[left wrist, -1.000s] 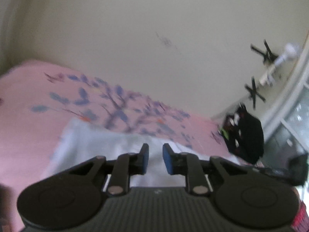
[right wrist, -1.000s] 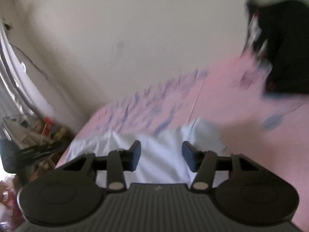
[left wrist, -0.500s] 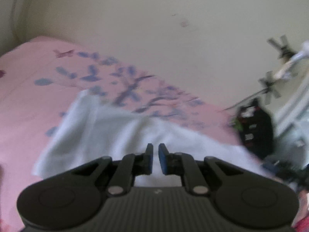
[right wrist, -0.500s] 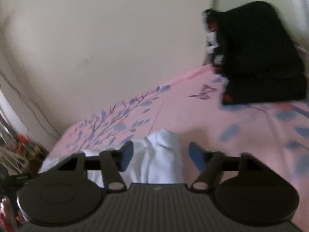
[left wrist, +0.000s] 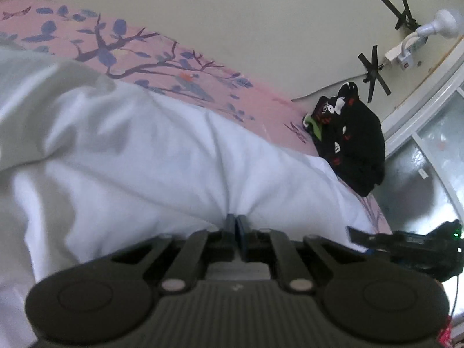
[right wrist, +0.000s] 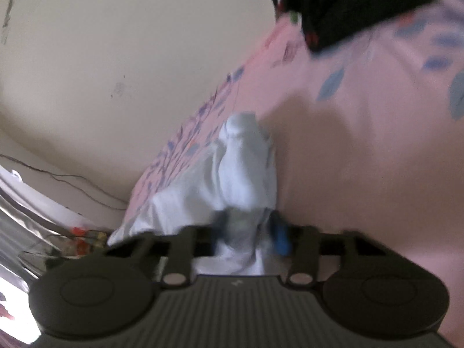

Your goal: Fold small clothes

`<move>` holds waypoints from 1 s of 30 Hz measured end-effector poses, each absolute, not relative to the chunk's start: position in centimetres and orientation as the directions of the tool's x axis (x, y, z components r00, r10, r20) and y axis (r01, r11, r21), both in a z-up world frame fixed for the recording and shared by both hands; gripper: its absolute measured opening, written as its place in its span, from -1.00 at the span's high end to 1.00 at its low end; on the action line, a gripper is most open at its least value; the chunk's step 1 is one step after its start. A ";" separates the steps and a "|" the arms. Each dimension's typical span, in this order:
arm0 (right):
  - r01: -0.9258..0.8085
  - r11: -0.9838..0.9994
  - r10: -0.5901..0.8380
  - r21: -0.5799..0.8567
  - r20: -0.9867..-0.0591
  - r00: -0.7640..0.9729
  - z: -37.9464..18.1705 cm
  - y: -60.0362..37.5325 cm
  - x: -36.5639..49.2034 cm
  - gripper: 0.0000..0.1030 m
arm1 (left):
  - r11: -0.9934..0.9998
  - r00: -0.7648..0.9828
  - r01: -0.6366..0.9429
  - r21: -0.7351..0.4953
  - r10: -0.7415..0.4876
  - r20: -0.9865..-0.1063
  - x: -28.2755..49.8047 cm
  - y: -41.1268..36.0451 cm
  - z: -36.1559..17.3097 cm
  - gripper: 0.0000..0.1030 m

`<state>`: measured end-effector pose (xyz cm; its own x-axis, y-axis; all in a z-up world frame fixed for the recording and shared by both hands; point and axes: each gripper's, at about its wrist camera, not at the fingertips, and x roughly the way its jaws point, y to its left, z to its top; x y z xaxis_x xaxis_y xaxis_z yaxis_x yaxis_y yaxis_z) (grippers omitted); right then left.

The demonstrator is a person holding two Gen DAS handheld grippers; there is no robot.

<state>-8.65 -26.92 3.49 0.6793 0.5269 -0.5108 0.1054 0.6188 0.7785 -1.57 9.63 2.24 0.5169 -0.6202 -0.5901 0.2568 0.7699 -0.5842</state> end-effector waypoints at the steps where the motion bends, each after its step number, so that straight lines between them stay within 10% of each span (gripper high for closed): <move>1: 0.105 0.614 0.533 0.782 -0.508 0.676 3.9 -26.7 -8.4 0.48 | 0.766 0.512 0.244 -0.594 -0.622 -0.592 -1.6 10.0 2.4 0.90; 8: -0.207 0.630 0.656 0.748 -0.371 0.657 14.2 -19.4 -6.0 0.62 | 0.779 0.700 0.225 -0.585 -0.547 -0.460 -5.1 17.3 7.8 0.72; 17: -0.530 0.555 0.832 0.641 -0.432 0.349 16.5 4.0 0.9 0.61 | 0.798 0.924 -0.024 -0.603 -0.213 -0.318 -13.8 29.9 11.4 0.29; 22: -0.541 0.548 0.815 0.637 -0.551 0.177 10.6 11.6 3.3 0.02 | 0.788 0.907 -0.100 -0.607 -0.179 -0.381 -14.2 31.0 9.6 0.12; 30: -0.534 0.587 0.808 0.608 -0.397 0.436 13.1 0.9 0.7 -0.13 | 0.883 0.885 -0.107 -0.456 -0.124 -0.448 -9.4 27.9 8.7 -0.86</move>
<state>0.70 0.86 13.08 0.4358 0.8077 -0.3970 -0.5341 0.5872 0.6082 -9.38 27.92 8.70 0.8852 -0.1240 -0.4483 -0.1072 0.8835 -0.4560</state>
